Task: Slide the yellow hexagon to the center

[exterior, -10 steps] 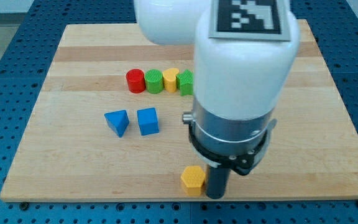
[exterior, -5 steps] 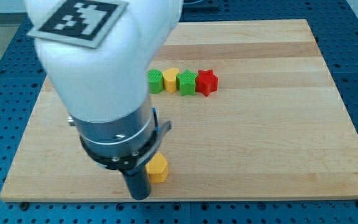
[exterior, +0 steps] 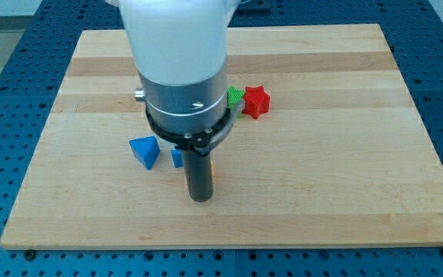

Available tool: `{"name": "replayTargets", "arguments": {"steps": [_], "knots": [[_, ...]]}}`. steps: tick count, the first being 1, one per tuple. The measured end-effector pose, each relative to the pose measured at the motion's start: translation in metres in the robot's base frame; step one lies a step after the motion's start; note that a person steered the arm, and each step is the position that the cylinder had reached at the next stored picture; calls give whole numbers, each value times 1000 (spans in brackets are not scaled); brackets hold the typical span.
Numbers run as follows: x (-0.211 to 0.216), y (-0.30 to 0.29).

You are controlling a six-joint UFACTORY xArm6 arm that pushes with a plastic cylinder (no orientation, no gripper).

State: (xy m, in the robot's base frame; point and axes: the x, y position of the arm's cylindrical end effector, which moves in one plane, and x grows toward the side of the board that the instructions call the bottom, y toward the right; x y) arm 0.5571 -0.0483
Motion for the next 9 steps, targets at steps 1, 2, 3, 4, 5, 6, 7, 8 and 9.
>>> {"name": "replayTargets", "arguments": {"steps": [1,2,3,4,5,6,7,8,9], "knots": [[-6,-11],[-19,-16],[-34,-15],[-38,6],[-38,27],[-38,32],[-38,36],[-45,36],[-62,36]]}}
